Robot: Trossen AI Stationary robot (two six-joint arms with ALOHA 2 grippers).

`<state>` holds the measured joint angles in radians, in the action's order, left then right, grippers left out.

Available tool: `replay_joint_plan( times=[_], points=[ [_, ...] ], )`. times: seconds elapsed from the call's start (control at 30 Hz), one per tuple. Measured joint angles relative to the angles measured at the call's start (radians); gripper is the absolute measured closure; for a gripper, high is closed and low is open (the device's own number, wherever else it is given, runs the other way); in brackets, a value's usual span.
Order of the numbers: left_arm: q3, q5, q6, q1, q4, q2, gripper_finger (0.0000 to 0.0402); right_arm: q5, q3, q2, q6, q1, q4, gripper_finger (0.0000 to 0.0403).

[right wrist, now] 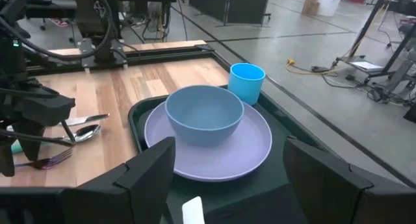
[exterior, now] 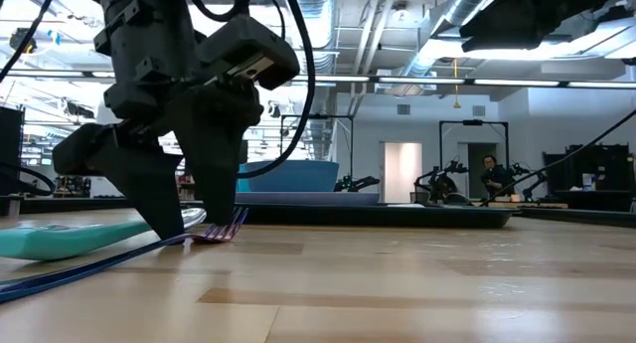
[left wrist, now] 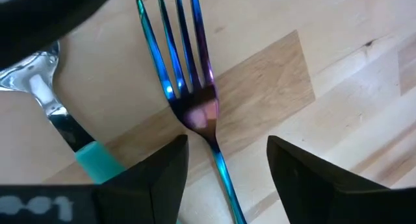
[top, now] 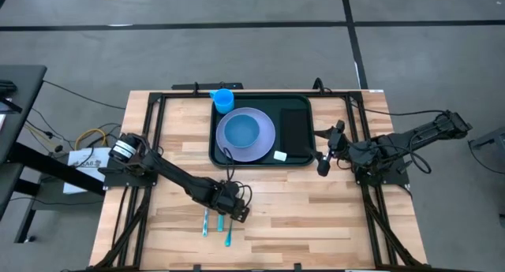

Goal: Set up tray
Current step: Put the blue fork on top of the black napkin on the black tray

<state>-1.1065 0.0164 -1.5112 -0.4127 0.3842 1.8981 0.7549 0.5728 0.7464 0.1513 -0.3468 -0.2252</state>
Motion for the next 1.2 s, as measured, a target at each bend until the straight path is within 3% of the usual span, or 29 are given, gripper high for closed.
replay_joint_plan(
  times=[0.67,1.2],
  points=[
    [-0.009,-0.003,-0.018,0.0,0.073,0.002,0.0256,-0.025,0.0,0.0,0.0,-0.001,0.0,0.0128],
    [-0.043,-0.008,0.008,-0.013,0.078,0.029,0.0258,-0.027,0.0,0.0,0.0,-0.001,-0.001,0.0128]
  ],
)
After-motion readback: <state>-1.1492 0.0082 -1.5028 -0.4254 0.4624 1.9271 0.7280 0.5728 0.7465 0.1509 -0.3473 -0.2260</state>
